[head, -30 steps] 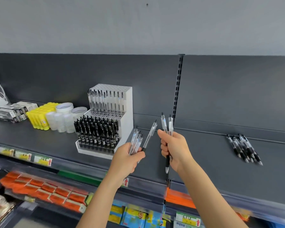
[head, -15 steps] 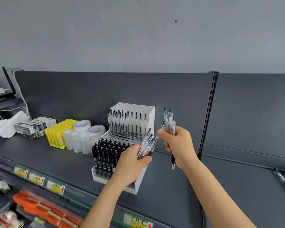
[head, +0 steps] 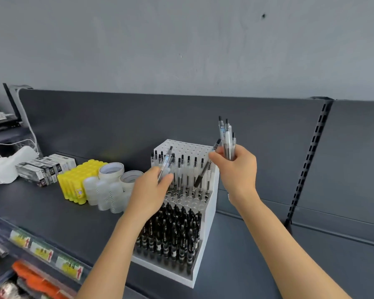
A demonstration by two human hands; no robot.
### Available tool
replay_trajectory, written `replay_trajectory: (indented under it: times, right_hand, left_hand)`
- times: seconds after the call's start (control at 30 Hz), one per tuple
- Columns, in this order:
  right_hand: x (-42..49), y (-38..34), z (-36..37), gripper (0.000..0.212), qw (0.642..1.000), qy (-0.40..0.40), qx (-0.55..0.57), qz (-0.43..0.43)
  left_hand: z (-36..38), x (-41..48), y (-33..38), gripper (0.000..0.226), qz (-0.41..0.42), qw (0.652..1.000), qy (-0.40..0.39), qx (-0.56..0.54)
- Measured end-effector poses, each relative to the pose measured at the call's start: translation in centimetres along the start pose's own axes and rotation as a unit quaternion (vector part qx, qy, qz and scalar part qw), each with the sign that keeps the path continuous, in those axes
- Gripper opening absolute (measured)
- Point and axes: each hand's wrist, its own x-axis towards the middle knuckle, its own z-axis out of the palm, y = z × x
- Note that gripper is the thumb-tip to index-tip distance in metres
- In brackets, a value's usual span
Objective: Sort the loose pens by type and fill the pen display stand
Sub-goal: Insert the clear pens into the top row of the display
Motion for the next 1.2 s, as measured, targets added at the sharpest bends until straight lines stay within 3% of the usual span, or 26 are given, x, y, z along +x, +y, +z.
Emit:
replay_trajectory:
  times: [0.37, 0.8, 0.93, 1.1, 1.2]
  right_hand:
    - [0.2, 1.2, 4.4, 0.021, 0.989, 0.011, -0.142, -0.035]
    - [-1.0, 3.3, 7.9, 0.020, 0.954, 0.031, -0.297, 0.009]
    - [-0.9, 3.0, 8.2, 0.032, 0.944, 0.024, -0.328, 0.012]
    - [-1.4, 2.5, 8.0, 0.046, 0.947, 0.047, -0.317, 0.030]
    - [-1.6, 1.5, 7.7, 0.041, 0.968, 0.058, -0.239, 0.044]
  left_hand:
    - [-1.2, 4.1, -3.6, 0.025, 0.050, 0.990, -0.099, -0.084]
    - [-0.8, 7.1, -7.5, 0.017, 0.084, 0.951, -0.208, -0.211]
    - [-0.7, 7.3, -8.0, 0.017, 0.085, 0.942, -0.233, -0.226]
    - [-0.9, 7.4, -8.3, 0.014, 0.087, 0.933, -0.258, -0.237]
    - [-1.2, 7.6, -8.4, 0.015, 0.086, 0.927, -0.266, -0.250]
